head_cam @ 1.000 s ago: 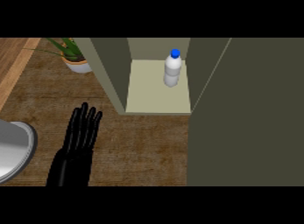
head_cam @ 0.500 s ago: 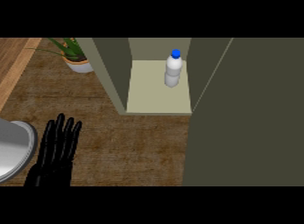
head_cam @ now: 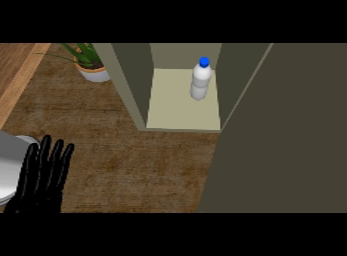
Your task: Pick up the bottled water, place it into the cabinet and close the cabinet
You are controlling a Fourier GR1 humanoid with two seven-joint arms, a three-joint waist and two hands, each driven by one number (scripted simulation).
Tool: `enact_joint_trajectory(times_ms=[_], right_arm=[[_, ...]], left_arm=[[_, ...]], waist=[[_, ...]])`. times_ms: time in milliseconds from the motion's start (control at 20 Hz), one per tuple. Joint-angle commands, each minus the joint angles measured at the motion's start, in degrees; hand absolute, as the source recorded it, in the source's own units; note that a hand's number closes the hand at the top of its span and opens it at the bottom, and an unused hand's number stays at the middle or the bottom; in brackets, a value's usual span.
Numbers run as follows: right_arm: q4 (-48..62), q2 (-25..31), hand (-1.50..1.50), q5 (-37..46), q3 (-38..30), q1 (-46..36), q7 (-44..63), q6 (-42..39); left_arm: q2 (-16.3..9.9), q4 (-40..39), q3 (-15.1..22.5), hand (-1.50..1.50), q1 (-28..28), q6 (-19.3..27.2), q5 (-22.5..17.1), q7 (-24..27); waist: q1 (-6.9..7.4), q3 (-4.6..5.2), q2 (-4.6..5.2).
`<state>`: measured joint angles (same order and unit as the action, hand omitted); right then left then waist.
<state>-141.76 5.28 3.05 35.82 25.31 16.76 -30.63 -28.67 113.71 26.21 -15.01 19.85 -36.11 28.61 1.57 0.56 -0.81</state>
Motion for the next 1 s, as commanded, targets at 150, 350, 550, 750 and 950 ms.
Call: enact_joint_trajectory(times_ms=[150,350,550,750,950], right_arm=[[-0.7,-5.0,1.50,9.1,14.0,-11.2,9.8,8.8],[4.0,-5.0,1.50,9.4,13.5,-18.2,10.2,12.1],[5.7,-4.9,1.50,8.2,12.6,-21.7,11.2,12.4],[6.5,-4.8,1.50,6.1,11.2,-23.8,11.7,12.1],[8.0,-4.8,1.50,5.2,9.9,-25.1,11.5,11.1]], left_arm=[[-2.4,2.6,-2.3,-1.50,-3.9,-3.6,-2.5,0.9],[-3.3,0.3,-3.4,-1.50,-5.2,-5.9,-2.7,2.5],[-4.0,1.9,-3.8,-1.50,-5.8,-6.5,-3.2,2.2],[-4.5,1.1,-4.8,-1.50,-5.7,-8.1,-3.8,2.6],[-5.0,1.4,-5.8,-1.50,-6.3,-9.2,-4.5,3.3]], waist=[[0.38,0.06,0.02],[0.53,0.14,0.23],[1.19,0.14,0.29],[1.83,0.26,0.72],[3.09,0.32,1.01]])
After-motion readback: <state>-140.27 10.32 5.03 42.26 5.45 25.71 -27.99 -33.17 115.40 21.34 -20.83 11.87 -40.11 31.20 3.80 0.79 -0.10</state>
